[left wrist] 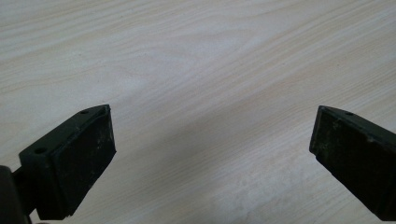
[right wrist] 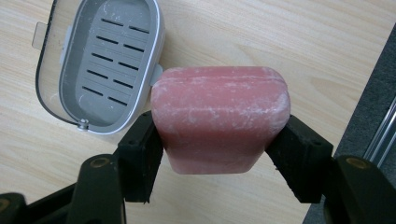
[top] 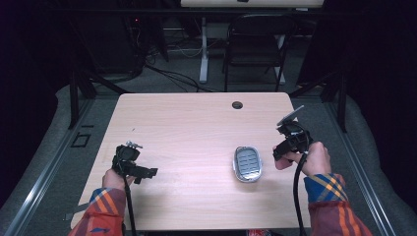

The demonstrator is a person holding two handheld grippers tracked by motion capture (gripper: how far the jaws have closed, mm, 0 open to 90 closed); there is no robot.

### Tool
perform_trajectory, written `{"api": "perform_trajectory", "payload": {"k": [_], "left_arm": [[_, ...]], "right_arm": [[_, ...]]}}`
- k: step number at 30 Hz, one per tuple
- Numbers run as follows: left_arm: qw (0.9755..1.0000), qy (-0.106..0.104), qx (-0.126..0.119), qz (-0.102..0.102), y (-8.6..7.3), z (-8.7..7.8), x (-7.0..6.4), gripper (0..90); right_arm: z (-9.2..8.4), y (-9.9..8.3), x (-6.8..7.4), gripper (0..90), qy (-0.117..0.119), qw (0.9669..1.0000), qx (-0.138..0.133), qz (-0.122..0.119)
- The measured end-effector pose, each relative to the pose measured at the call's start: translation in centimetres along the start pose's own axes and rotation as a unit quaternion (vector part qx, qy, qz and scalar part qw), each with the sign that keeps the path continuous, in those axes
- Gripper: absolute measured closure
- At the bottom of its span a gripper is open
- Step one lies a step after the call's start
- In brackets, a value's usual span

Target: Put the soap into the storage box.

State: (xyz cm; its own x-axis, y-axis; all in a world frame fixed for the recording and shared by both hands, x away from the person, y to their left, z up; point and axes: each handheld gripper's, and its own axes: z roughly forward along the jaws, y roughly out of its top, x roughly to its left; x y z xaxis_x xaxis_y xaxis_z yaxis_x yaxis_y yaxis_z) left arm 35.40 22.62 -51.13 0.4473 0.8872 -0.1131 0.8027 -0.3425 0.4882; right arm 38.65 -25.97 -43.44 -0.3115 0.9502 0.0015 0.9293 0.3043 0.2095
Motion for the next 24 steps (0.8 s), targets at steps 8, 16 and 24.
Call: {"api": "perform_trajectory", "payload": {"k": [8, 16, 24], "left_arm": [[1.0, -0.001, -0.001, 0.0, 0.1, 0.1, -0.1, 0.0], [1.0, -0.002, 0.001, 0.002, 0.1, 0.1, -0.1, 0.0], [1.0, -0.003, 0.002, 0.002, 0.1, 0.1, -0.1, 0.0]], "right_arm": [[-0.6, 0.5, 0.6, 37.4, 0.0, 0.9999, -0.002, -0.011], [-1.1, 1.1, 1.6, 37.4, 0.003, 0.9997, -0.001, -0.024], [-1.5, 1.8, 2.9, 37.3, 0.003, 0.9996, -0.008, -0.028]]}}
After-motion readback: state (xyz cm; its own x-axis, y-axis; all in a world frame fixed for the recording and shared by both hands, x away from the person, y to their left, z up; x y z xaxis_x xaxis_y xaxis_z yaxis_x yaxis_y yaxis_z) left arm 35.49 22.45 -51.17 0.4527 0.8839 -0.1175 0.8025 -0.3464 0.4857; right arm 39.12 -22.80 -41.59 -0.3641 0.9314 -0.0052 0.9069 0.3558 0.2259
